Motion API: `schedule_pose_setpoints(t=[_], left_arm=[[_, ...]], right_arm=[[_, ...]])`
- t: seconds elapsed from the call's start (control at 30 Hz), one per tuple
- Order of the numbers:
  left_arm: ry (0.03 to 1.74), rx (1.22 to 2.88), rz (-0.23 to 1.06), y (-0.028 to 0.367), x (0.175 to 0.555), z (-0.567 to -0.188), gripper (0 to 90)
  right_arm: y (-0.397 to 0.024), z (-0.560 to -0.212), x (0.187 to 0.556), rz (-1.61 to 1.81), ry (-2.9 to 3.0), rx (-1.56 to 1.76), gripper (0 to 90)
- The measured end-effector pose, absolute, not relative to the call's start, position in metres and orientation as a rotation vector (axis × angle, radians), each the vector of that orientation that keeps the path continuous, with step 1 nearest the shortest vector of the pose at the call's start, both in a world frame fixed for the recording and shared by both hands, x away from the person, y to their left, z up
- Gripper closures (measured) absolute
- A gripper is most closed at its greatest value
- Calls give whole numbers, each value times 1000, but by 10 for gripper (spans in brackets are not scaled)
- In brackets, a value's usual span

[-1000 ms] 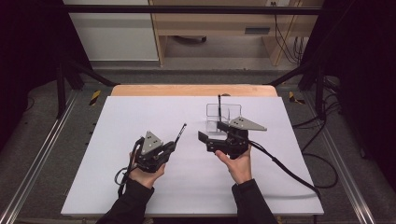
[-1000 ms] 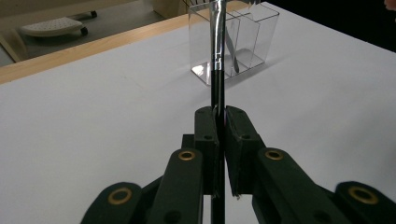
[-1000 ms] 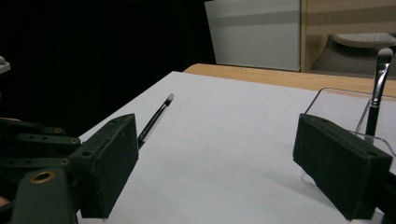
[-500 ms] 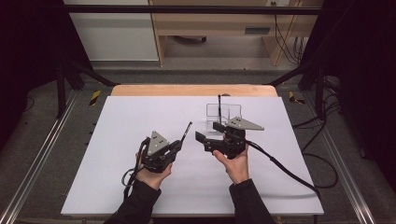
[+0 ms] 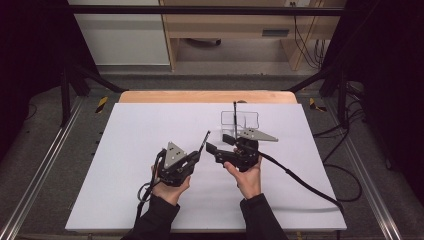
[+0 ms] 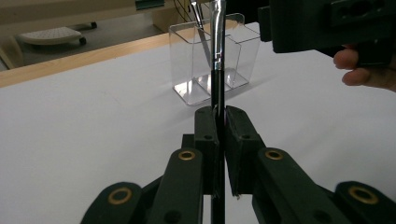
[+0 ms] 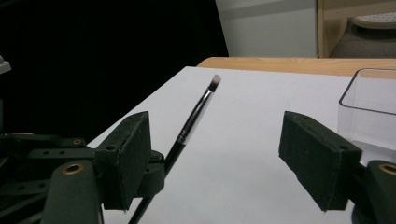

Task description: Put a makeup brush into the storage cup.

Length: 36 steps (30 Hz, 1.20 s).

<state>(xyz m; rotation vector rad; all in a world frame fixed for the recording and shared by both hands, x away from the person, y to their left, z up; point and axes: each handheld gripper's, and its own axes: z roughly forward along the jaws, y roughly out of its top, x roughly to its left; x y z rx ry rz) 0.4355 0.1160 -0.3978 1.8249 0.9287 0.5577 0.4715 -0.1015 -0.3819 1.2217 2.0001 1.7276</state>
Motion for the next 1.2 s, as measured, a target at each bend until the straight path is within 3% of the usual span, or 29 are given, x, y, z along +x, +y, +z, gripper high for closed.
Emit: schedule_pose_setpoints(t=[0.7,1.2], left_arm=[[951,1773,523,103,435,-404,836],[942,1759,521,100,431,-403,836]], right_arm=[[-95,-390,475,1744,1995,1312,392],[-92,-392,476,1800,1997,1351,566]])
